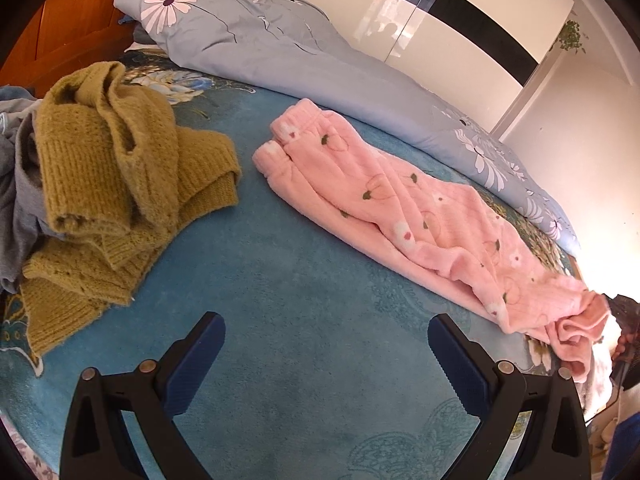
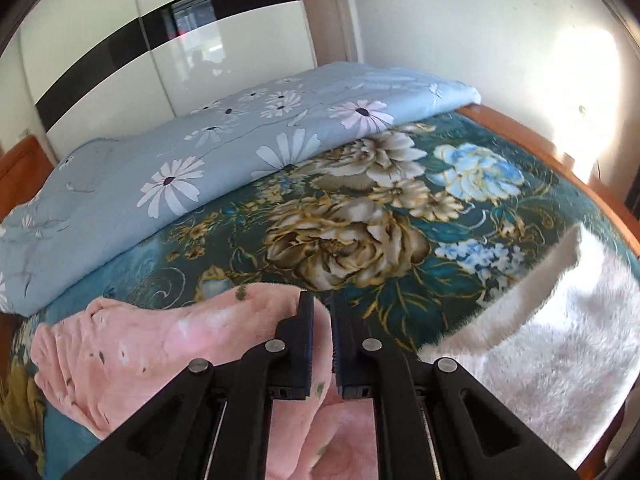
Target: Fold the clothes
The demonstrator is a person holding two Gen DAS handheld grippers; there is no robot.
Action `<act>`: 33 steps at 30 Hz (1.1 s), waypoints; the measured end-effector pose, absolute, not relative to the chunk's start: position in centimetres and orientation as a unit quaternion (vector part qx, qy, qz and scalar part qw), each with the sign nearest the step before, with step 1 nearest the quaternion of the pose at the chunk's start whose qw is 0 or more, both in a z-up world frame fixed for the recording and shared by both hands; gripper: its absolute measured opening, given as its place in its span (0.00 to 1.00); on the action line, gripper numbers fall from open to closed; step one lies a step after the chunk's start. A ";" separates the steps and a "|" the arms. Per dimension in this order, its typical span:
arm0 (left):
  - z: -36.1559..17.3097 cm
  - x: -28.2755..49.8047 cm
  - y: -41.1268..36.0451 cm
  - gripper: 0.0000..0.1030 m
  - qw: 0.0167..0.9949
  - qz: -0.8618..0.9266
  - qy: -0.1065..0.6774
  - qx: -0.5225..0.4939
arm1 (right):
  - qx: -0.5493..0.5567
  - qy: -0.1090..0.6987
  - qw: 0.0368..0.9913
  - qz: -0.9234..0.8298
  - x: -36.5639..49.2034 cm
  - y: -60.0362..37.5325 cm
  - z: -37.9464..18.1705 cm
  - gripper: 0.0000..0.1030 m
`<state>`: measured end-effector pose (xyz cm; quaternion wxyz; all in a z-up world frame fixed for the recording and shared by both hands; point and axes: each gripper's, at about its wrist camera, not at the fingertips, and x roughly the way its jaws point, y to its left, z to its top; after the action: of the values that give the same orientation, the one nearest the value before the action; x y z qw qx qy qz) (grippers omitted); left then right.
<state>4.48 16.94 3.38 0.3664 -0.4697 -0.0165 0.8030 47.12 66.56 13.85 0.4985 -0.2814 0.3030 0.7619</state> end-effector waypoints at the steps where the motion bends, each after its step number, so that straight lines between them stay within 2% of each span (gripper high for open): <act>1: 3.5 4.3 16.8 1.00 0.364 0.804 -0.015 -0.469 | -0.272 0.308 0.502 0.761 47.7 66.4 13.6 0.11; 3: 3.7 3.8 16.6 1.00 0.362 0.804 -0.017 -0.471 | -0.247 0.307 0.515 0.761 48.4 64.8 13.6 0.20; 6: 4.1 2.4 17.2 1.00 0.365 0.800 -0.033 -0.476 | -0.222 0.279 0.506 0.785 48.5 61.6 14.9 0.23; 10: 4.1 -0.6 20.2 1.00 0.360 0.790 -0.052 -0.494 | -0.257 0.256 0.386 0.848 45.3 56.7 14.2 0.35; 14: 2.9 -3.6 24.1 1.00 0.369 0.764 -0.074 -0.525 | -0.314 0.275 0.259 0.871 41.1 52.5 10.2 0.35; 18: 0.7 -5.3 27.4 1.00 0.370 0.737 -0.084 -0.559 | -0.336 0.329 0.193 0.861 37.8 50.9 5.6 0.35; 24: -1.6 -8.0 29.2 1.00 0.347 0.732 -0.102 -0.578 | -0.278 0.440 0.193 0.832 37.1 52.5 2.0 0.36; 29: -2.6 -10.7 29.5 1.00 0.318 0.742 -0.113 -0.580 | -0.227 0.482 0.205 0.821 37.4 54.1 1.8 0.36; 33: -3.5 -12.1 29.3 0.99 0.313 0.726 -0.160 -0.592 | -0.219 0.498 0.218 0.810 37.7 55.2 1.7 0.36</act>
<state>-12.09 29.33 -3.48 0.3130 -0.5915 -0.1597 0.7257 37.74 55.16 1.68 0.2180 -0.2189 0.4983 0.8101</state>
